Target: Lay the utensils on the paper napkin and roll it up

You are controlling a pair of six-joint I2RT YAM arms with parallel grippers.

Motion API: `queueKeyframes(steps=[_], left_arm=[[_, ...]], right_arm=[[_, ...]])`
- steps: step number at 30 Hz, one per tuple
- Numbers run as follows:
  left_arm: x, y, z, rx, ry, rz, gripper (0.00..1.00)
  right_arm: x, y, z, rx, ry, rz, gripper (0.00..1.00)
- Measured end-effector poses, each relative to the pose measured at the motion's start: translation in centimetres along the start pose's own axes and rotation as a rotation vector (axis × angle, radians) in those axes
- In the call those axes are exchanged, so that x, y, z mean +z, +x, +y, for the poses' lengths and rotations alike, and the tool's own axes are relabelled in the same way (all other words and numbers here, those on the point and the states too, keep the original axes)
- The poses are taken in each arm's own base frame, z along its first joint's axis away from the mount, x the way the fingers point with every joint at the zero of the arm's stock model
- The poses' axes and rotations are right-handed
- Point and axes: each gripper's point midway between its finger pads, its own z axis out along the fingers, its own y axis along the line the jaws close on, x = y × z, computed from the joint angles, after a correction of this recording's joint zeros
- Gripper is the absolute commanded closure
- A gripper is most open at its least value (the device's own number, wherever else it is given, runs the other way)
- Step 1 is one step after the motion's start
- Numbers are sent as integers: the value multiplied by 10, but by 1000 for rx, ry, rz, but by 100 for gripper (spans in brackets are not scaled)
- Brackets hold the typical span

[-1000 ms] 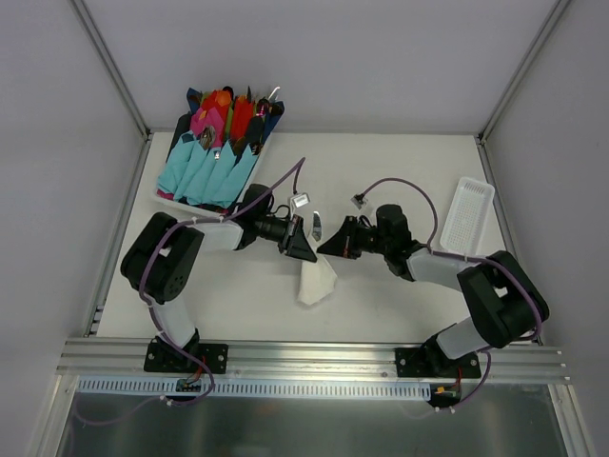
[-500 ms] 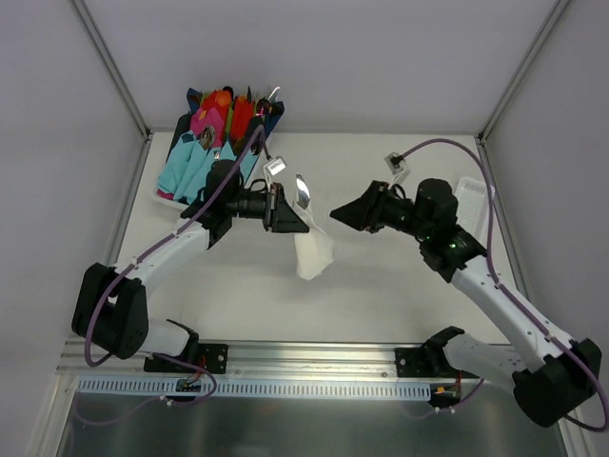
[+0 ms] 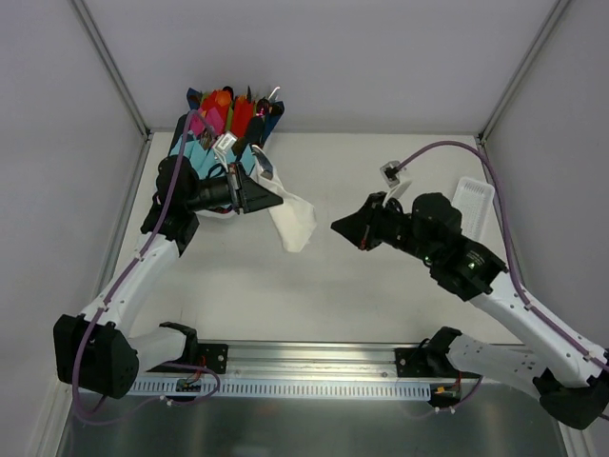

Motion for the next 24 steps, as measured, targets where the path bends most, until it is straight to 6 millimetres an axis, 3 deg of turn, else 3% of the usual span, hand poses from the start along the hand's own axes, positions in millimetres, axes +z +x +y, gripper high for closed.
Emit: queueKeyframes(steps=[6,11,24], left_arm=[[-3,-4,-7,-47,-5,-22,100],[-4,-6,-7,-97,-13,-29,100],[-6,-8,-17,-168,1,-37,100]], right_arm=[[27,6,31,-122,43,40,79],[50,-10,59,-221,69,8,66],[72,6,35,-302,201,84,55]])
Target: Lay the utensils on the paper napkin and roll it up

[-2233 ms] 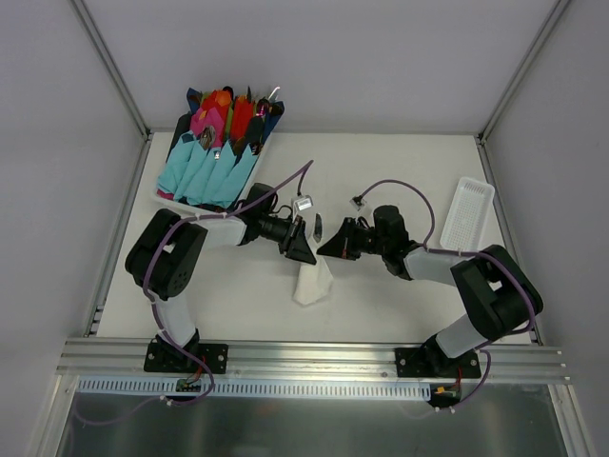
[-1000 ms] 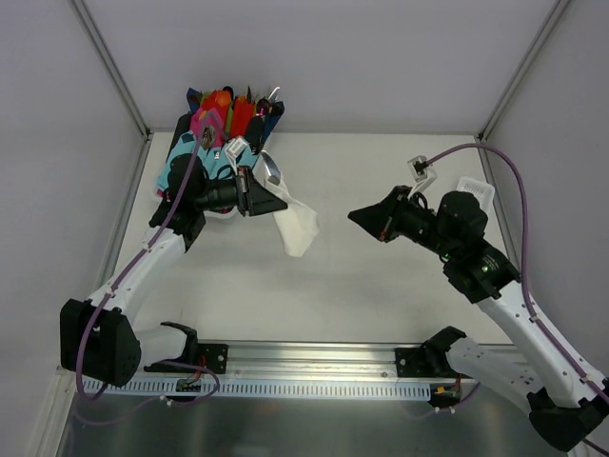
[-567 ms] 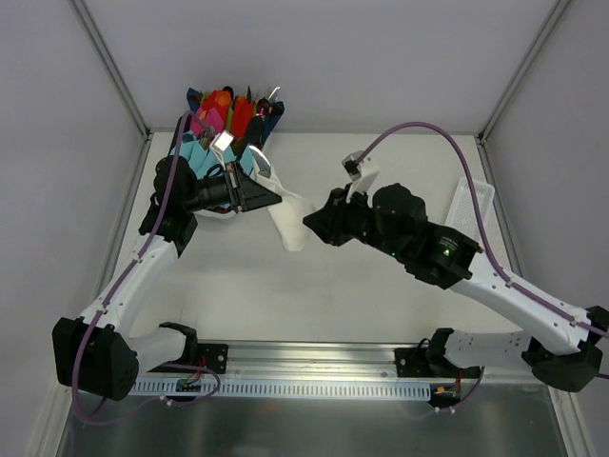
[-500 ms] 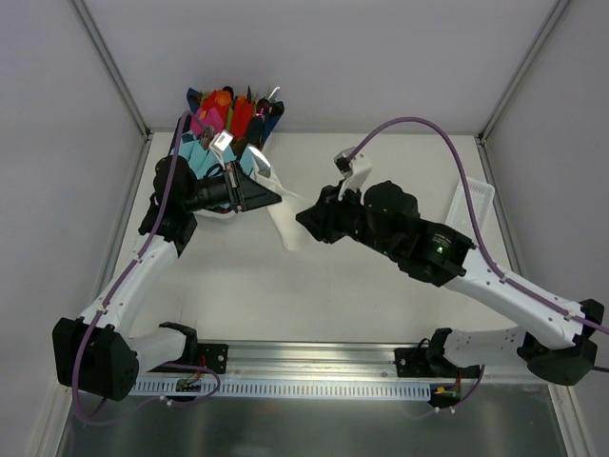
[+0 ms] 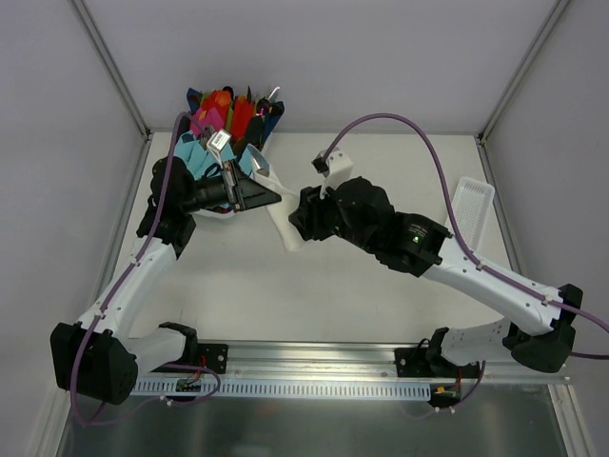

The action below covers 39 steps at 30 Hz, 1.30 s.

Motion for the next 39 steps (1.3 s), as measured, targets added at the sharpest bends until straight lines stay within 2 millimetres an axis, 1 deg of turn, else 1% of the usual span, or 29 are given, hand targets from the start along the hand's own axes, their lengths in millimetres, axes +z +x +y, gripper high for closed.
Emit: queueKeyframes(steps=[8,17,28,34,39], left_arm=[[-2,-2,-11,16,26,-8,100],[-2,-3,-14,8,42,-17,100],[-3,2,-15,-17,67,-1,100],[-3,4,-17,-22,75,7,100],[-3,7,-15,-35,79,14,100]], right_arm=[[0,1,2,5,-10,3,51],[4,4,2,63,-52,19,41],[-1,8,-5,89,-69,15,39],[0,8,-1,88,-99,22,41],[5,11,3,87,-119,36,42]])
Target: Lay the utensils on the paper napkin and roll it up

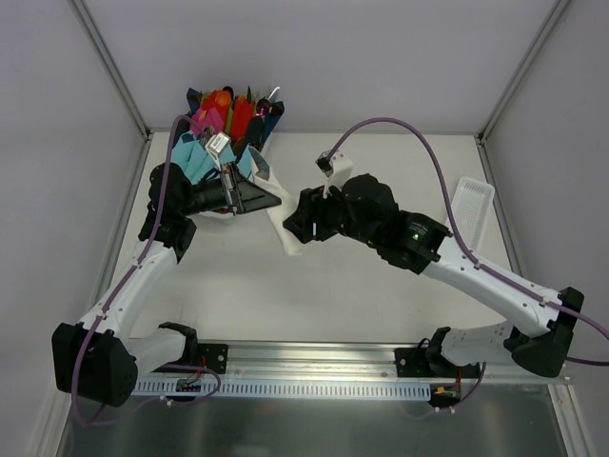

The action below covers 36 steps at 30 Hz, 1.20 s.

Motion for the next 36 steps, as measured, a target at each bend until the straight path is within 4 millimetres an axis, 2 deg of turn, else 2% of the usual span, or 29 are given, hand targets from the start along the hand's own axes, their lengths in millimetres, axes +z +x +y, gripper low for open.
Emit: queueKeyframes(steps=[9,17,23,26,27,30,31,32,35,36], left_arm=[[0,0,-2,-5,9,-3,100],[2,0,-2,-7,38,6,100],[3,0,0,-19,47,6,100],[3,-1,-1,-11,54,4,100],[3,-1,-2,-11,56,3,100],[3,-2,-3,-15,60,2,100],[3,-2,-3,-14,59,2,97],[3,-2,-3,-16,56,3,85],[3,-2,-1,0,38,10,68],[4,-3,-1,7,31,14,58]], right_arm=[[6,1,6,28,-57,15,47],[8,6,1,181,-182,-9,55],[9,6,4,281,-292,-20,70],[7,4,9,309,-341,-26,85],[7,4,10,316,-352,-27,94],[5,3,12,329,-378,-28,100],[5,3,12,335,-385,-29,100],[6,3,12,339,-391,-30,100],[7,3,11,354,-398,-41,100],[7,3,10,359,-399,-45,100]])
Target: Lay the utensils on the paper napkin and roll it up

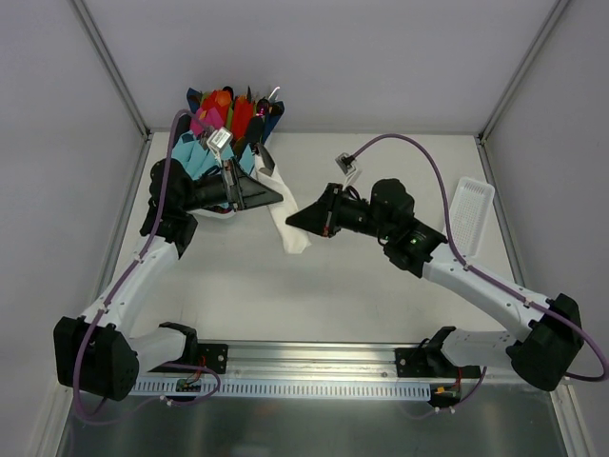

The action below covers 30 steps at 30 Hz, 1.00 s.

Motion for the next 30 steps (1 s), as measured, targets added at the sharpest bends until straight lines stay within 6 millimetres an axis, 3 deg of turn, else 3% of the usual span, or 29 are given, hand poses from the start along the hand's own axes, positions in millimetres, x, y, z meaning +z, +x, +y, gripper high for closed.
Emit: queueKeyframes(steps=[5,7,9,19,30], left_arm=[[-9,-4,-1,68,-37,-12,31],[-15,-7,-1,94,-54,-29,12],[-21,-9,-2,125,-67,-42,5],[-24,-3,-11,136,-21,-44,7],[-24,-4,-23,68,47,-80,12]], right_arm=[[1,-11,-2,24,-4,-39,100],[3,-18,-1,29,-16,-64,100],[6,-24,3,40,-39,-88,100],[33,-47,17,154,-201,-182,100],[33,-44,38,193,-311,-199,100]])
